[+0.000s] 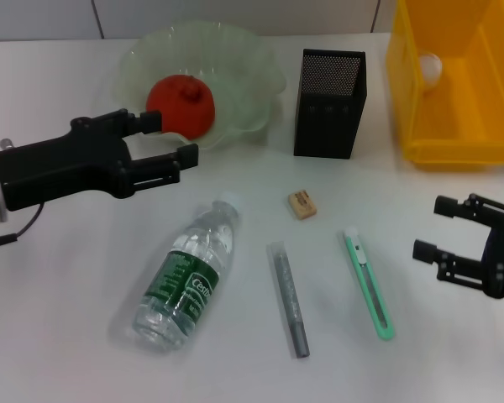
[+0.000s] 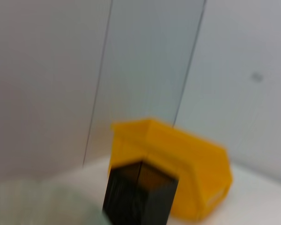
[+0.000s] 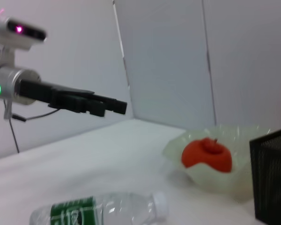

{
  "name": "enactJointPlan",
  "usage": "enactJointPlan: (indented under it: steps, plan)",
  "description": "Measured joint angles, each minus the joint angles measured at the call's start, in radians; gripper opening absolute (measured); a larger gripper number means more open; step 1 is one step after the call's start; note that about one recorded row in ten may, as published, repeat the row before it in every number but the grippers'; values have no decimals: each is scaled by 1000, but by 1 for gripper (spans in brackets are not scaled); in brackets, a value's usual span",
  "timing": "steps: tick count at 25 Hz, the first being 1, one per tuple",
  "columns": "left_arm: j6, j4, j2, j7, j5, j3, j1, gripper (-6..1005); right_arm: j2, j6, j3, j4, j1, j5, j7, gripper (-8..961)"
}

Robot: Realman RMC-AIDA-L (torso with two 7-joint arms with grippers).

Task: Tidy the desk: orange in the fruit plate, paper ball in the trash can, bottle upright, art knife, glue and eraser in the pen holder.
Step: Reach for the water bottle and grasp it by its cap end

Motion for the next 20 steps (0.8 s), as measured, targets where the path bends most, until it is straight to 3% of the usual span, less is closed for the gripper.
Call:
enactJointPlan:
  steps: [2,3,4,9,14,18,20]
  plan:
    - [-69,122,1,-169,111,77,32,797,0,-1,0,4,1,-16,-3,743]
    - [-112,241,1,-392,268,151,47,797,-1,-2,-1,16,5,-47,-17,743]
    - [-112,241,1,-392,268,151,47,797,-1,-2,-1,16,5,-47,-17,743]
    - [-146,430,-2,-789,604,355,31,797,0,9,0,79,12,-71,-99,743]
    - [-177,443,-5,-996,819,461,-50,797,0,10,5,115,19,-72,-135,744]
    - [-183,425,-6,-1025,849,475,-78,797,1,10,10,121,18,-73,-139,744]
    - [-194,373,-7,-1043,858,484,-131,797,1,10,11,121,17,-73,-142,744]
